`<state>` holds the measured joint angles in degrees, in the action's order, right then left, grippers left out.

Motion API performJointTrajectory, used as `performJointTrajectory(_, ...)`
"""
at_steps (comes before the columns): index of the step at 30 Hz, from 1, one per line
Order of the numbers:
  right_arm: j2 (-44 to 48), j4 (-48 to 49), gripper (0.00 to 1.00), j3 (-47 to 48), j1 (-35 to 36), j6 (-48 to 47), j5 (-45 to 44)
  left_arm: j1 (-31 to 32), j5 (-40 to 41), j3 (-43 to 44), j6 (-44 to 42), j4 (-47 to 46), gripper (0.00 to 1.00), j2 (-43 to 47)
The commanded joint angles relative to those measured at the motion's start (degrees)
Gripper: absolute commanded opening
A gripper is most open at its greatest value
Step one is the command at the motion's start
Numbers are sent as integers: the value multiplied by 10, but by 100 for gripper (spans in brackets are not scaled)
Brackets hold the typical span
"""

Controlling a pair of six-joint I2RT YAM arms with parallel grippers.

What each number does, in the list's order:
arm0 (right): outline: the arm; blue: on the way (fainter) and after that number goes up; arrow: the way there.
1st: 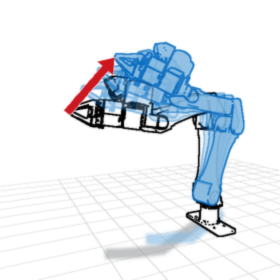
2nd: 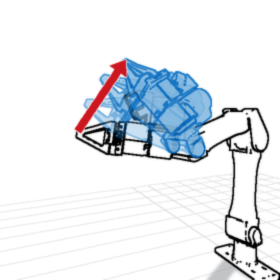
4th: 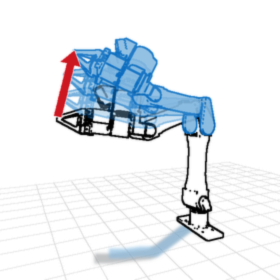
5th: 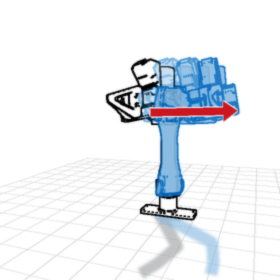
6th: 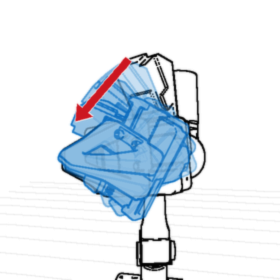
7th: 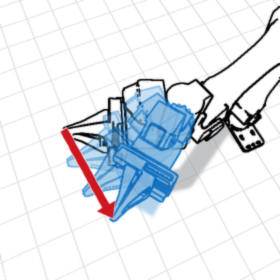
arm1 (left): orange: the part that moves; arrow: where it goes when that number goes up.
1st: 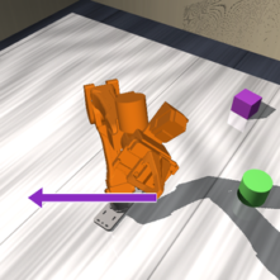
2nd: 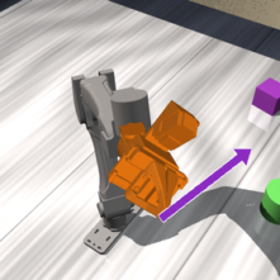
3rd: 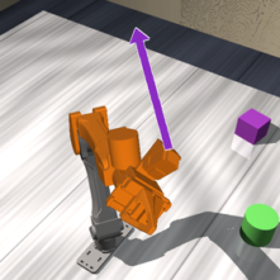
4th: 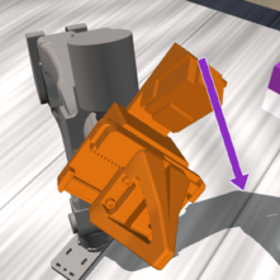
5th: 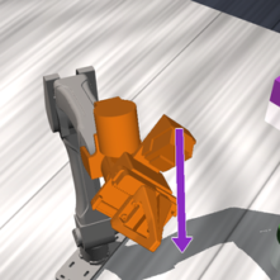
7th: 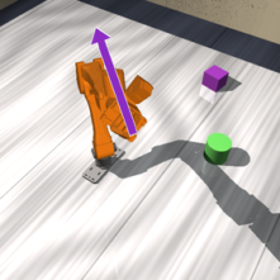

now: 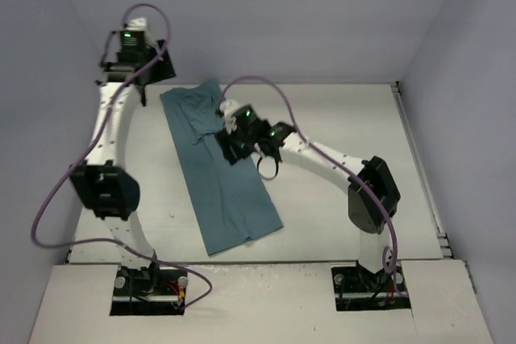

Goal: Fold and stack the t-shirts

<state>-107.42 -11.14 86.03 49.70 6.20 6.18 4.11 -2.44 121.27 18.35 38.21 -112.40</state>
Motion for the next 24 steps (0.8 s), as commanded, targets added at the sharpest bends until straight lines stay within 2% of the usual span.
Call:
performJointTrajectory(1, -37, 6, 56, 130, -69, -109, 20, -73, 28, -130, 54, 13, 65, 163)
performJointTrajectory(3, -98, 7, 56, 216, -87, -145, 41, -78, 7, -229, 56, 13, 65, 229)
performJointTrajectory(8, -279, 7, 57, 438, -111, -203, 84, -77, -34, -378, 65, 19, 65, 322)
performJointTrajectory(10, -326, 9, 59, 529, -117, -228, 95, -77, -45, -409, 62, 24, 65, 355)
performJointTrajectory(12, -369, 30, 60, 555, -121, -236, 95, -76, -58, -443, 64, 26, 65, 376)
performJointTrajectory(16, -415, 101, 61, 548, -126, -230, 93, -74, -67, -482, 62, 45, 65, 404)
performJointTrajectory(24, -473, 172, 62, 537, -130, -193, 66, -72, -65, -515, 47, 75, 65, 422)
